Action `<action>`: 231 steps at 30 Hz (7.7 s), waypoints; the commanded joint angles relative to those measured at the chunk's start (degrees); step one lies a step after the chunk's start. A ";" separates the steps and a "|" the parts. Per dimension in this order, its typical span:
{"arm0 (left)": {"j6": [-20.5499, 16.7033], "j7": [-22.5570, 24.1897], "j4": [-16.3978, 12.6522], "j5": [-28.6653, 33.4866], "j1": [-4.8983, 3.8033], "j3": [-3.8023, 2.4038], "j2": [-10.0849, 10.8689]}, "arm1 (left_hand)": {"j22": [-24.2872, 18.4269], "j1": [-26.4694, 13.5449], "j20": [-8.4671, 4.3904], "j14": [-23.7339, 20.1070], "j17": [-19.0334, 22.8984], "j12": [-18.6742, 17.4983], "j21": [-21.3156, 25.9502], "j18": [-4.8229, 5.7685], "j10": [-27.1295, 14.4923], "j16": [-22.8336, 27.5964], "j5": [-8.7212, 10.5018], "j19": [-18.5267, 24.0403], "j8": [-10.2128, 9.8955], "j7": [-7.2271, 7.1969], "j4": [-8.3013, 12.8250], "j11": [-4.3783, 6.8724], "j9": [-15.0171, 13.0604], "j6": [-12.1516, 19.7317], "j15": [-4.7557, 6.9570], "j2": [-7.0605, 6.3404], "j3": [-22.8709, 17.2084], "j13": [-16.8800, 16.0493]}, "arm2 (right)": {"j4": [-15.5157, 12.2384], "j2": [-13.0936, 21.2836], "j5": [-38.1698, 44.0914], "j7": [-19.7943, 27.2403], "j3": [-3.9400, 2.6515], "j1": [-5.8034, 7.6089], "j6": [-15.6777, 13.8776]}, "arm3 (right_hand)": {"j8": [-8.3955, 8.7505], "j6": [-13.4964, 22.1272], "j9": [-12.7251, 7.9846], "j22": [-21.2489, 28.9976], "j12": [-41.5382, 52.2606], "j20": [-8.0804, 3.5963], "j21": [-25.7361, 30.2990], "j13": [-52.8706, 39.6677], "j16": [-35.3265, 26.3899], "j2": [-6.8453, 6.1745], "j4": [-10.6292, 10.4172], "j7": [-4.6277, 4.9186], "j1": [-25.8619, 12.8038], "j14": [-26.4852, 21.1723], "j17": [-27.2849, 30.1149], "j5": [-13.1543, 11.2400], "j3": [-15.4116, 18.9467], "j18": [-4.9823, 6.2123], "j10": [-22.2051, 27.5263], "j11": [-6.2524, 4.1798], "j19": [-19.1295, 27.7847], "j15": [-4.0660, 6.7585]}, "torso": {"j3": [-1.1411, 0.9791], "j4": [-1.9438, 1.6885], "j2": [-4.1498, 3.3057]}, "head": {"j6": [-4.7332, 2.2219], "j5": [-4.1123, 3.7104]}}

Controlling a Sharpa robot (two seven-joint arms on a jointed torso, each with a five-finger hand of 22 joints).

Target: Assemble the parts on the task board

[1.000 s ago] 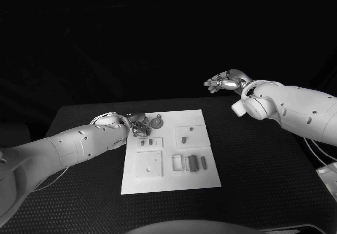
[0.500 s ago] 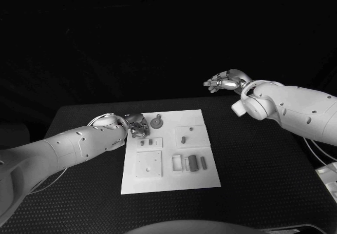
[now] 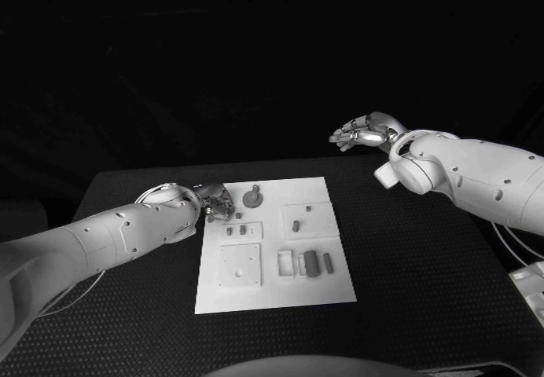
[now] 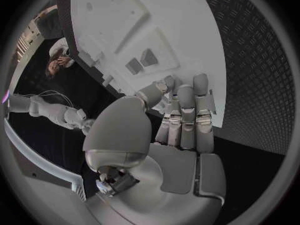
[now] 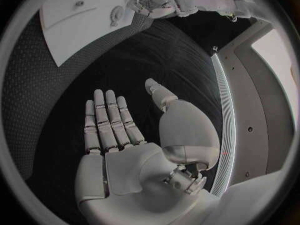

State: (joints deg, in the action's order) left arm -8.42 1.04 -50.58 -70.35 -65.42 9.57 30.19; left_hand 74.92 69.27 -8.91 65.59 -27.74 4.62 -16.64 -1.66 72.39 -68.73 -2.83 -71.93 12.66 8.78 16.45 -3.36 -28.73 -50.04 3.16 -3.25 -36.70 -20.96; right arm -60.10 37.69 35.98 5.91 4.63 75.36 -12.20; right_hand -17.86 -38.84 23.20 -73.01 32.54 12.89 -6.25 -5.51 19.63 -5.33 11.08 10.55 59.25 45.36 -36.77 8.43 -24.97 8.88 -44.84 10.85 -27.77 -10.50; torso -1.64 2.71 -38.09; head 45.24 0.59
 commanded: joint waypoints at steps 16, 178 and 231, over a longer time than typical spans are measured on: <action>-3.42 8.41 -5.79 37.68 -1.54 -2.64 7.89 | -3.26 -5.77 2.77 -8.08 4.35 2.43 8.84 0.73 -2.52 11.54 -0.40 9.87 2.22 0.61 -0.98 -1.54 -0.32 -1.02 -2.46 -0.84 2.58 -1.11 | -0.64 0.25 33.82 -1.38 0.22 -1.70 5.34 | -3.91 -8.08 1.40 0.45 -8.30 -0.14 -1.36 1.17 5.46 2.00 5.47 0.23 7.10 16.61 -3.48 0.06 -9.75 5.94 -15.08 -3.77 -17.70 6.99 | 0.05 -0.15 0.31 | -2.26 -0.35; -3.71 9.49 -23.77 51.14 -4.89 -2.85 15.48 | -23.74 -9.11 9.50 -12.77 0.87 -0.58 12.84 0.30 -11.03 37.12 -0.08 19.81 4.04 1.88 -0.80 -5.81 0.12 1.68 -9.36 -0.95 7.41 7.57 | 3.88 -10.42 54.12 -8.62 6.28 -10.01 -9.51 | -5.08 -19.12 2.58 -3.05 -19.61 -3.44 -0.26 -4.27 9.86 1.67 5.53 -4.06 8.64 24.44 -10.38 0.06 -14.45 6.12 -25.91 -6.09 -29.35 11.07 | 0.07 -0.45 1.09 | -0.64 0.50; -3.93 9.43 -22.25 51.91 -5.26 -2.84 15.25 | -24.18 -8.99 9.53 -12.74 0.44 -0.57 12.85 0.29 -11.04 37.42 -0.08 19.75 4.04 1.92 -0.77 -5.82 0.20 1.78 -9.38 -1.05 7.36 7.73 | -4.85 -9.51 49.44 -6.48 4.84 -8.32 -7.29 | -4.40 -18.25 2.81 -3.00 -20.71 -3.27 0.32 -4.73 9.48 1.61 5.42 -3.63 7.92 23.81 -10.18 0.03 -14.40 6.06 -25.17 -5.66 -28.97 10.79 | 0.02 -0.40 1.09 | -1.05 2.42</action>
State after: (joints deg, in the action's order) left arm -12.36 10.09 -72.78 -18.87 -70.58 6.77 45.54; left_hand 50.80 60.53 0.41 52.70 -27.22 3.94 -3.60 -0.85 61.32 -31.68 -3.04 -52.01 16.36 10.52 15.65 -8.80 -28.59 -48.30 -6.05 -4.29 -29.58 -13.29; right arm -65.14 28.29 85.18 -0.49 9.49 67.04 -22.81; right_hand -22.43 -57.25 25.97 -74.92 11.95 9.47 -6.12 -10.19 29.35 -3.85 16.67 7.06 67.47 69.35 -46.99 8.39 -39.23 14.69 -70.10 5.05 -56.77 0.22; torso -1.59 2.28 -37.01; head 44.25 3.05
